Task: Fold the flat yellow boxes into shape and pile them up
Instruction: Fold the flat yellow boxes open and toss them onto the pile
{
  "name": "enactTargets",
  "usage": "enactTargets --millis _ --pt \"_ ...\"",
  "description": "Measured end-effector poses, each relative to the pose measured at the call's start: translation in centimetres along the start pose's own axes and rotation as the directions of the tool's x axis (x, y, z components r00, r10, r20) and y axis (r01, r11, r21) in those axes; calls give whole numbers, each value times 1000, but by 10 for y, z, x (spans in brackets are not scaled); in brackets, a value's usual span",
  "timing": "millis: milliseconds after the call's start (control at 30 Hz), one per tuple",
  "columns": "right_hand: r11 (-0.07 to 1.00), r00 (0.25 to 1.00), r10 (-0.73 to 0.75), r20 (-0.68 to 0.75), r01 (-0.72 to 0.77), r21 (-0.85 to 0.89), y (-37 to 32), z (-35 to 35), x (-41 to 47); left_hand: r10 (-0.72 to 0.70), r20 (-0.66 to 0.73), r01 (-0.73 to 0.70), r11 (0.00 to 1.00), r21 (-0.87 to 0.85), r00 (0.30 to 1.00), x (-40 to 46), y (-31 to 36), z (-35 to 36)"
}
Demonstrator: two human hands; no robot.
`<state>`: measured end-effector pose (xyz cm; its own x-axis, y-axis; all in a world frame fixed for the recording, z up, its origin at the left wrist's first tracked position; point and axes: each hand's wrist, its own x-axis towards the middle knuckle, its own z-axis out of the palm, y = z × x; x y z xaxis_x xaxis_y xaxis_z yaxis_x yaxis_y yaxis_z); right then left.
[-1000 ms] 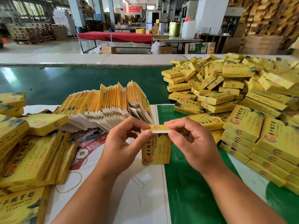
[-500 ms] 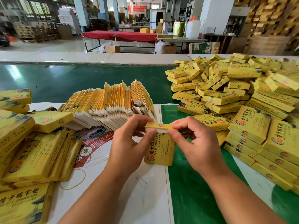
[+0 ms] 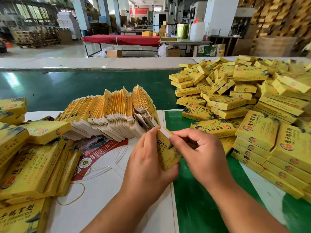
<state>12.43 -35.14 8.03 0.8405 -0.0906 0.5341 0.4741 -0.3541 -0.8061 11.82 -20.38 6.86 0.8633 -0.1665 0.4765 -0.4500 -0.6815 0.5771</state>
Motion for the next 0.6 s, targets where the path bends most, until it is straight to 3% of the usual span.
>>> enactTargets --millis 167,333,467,600 --pt "1000 999 11 -42 -11 9 -1 -3 0 45 9 -46 998 36 999 -1 3 -2" --pt "995 999 -46 -23 44 -93 -6 -2 0 40 18 -41 997 58 999 -2 3 0" --pt "956 978 -190 91 205 -211 -13 -5 -1 25 -1 -25 999 35 1000 -2 3 0" --pt "897 957 -229 177 278 -342 -18 -1 -3 17 -26 -17 1000 15 1000 -1 1 -2"
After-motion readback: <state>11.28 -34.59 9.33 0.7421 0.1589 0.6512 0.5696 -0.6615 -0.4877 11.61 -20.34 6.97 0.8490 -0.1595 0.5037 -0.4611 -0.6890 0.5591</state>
